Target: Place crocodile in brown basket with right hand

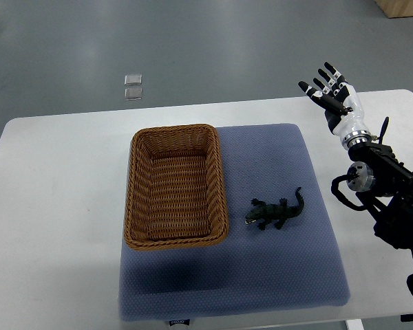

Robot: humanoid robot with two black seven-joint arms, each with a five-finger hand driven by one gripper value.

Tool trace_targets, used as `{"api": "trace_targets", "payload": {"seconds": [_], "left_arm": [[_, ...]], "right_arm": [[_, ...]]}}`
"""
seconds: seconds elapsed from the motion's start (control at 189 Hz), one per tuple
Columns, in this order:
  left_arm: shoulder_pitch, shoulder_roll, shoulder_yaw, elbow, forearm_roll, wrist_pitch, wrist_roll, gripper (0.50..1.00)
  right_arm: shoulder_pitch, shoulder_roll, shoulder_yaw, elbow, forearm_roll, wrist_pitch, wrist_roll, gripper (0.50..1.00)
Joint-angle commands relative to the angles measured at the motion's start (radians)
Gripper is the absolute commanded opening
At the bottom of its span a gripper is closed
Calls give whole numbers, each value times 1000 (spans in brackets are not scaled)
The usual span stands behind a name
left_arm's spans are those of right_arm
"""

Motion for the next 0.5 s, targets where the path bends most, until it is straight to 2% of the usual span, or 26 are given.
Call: {"api": "trace_targets", "payload": {"seconds": [0.0, 0.492], "left_arm": [[0, 0, 0, -4, 0, 0, 0, 1000], [-8, 0, 0, -1, 0, 0, 1, 1000]], "right_arm": [[0, -1, 0, 0, 0, 0, 0, 921], [0, -1, 0, 0, 0, 0, 2, 921]]}}
